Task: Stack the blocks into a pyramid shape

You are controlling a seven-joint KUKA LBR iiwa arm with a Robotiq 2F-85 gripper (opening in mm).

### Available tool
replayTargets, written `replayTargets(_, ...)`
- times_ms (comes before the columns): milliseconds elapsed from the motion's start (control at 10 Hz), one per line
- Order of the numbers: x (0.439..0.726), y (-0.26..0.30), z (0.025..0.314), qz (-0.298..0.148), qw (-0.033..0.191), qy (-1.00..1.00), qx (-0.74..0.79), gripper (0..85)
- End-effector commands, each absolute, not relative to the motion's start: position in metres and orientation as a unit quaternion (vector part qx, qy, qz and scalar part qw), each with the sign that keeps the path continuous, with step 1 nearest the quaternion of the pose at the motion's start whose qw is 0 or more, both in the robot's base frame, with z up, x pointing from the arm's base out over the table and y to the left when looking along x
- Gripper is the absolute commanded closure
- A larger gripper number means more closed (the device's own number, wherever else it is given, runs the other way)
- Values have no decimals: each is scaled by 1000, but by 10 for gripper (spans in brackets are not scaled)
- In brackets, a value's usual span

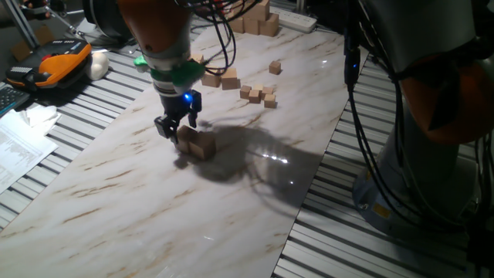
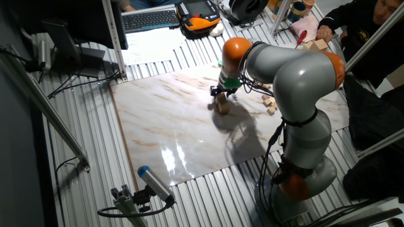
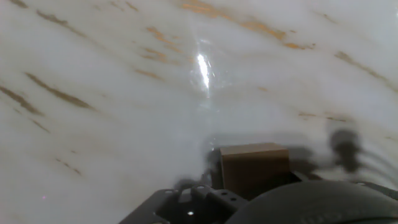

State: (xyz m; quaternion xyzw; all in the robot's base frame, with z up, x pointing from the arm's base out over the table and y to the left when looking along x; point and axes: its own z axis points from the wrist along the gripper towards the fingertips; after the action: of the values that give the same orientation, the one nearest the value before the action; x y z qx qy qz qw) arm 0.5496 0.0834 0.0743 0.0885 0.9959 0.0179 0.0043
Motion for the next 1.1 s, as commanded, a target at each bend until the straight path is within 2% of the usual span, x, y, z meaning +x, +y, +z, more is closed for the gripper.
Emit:
replayTargets(0, 550, 84, 77, 18, 2, 996, 89, 340)
replayTargets(100, 553, 83, 82, 32, -8, 996, 89, 510)
replayTargets(200, 555, 80, 88, 39, -17, 995, 85, 510)
replayTargets(300, 559, 76, 95, 46, -39, 995, 81, 680)
replayTargets(400, 562, 74, 103, 56, -74, 991, 93, 850)
replayTargets(500, 562, 76, 106, 42, -69, 990, 115, 850)
replayTargets(600, 559, 83, 105, 11, -54, 991, 125, 850)
replayTargets(700, 561, 84, 106, 6, -49, 990, 135, 850)
replayTargets(800, 566, 82, 113, -4, -53, 993, 107, 850)
replayTargets(900, 571, 75, 119, 30, -52, 995, 80, 850)
replayTargets(1000, 577, 63, 124, 28, -62, 997, 43, 850)
